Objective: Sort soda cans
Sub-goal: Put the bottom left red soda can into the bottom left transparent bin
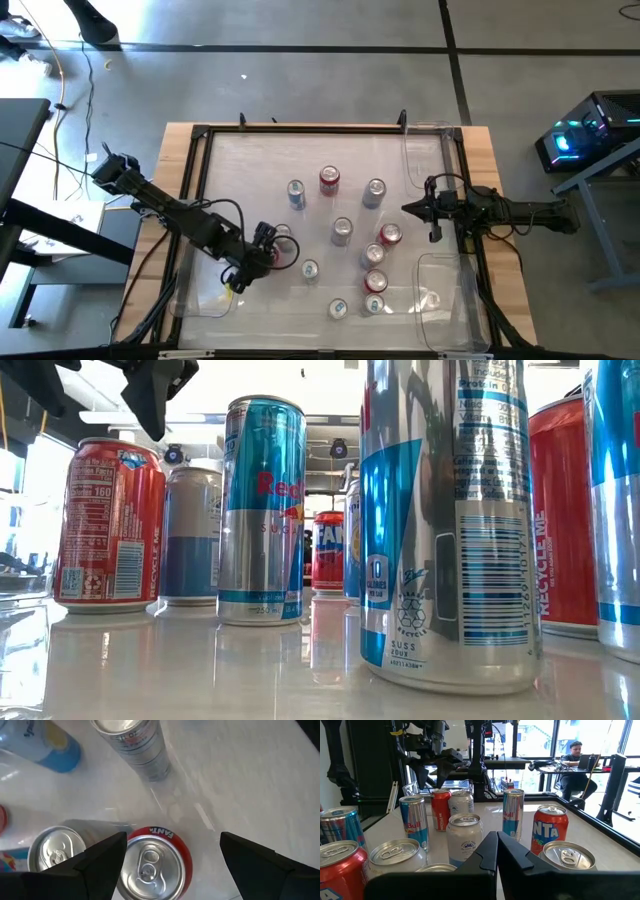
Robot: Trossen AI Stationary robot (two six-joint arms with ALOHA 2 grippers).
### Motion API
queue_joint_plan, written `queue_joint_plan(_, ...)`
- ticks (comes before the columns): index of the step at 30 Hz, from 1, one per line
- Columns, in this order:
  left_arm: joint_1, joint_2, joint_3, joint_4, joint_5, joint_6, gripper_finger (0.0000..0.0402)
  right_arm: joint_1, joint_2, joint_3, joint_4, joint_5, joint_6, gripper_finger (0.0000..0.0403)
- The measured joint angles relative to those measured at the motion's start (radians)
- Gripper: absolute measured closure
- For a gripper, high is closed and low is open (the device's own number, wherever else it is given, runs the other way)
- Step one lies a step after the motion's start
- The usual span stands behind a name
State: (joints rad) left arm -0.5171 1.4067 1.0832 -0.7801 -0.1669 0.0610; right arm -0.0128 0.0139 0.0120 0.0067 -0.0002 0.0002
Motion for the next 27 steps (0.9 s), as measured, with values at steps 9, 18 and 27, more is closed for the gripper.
queue_joint_plan(9,0.005,0.002,0.0,-0.01,-0.067,0.269,0.0085,0.0,0.0,0.0,0.0,0.0,0.0,0.0403)
queue_joint_plan(18,0.027,0.004,-0.007,-0.036,-0.011,0.362,0.0077,0.0,0.0,0.0,0.0,0.0,0.0,0.0403)
queue_joint_plan(27,0.048,0.022,-0.007,-0.039,-0.003,0.365,0.0062,0.0,0.0,0.0,0.0,0.0,0.0,0.0403)
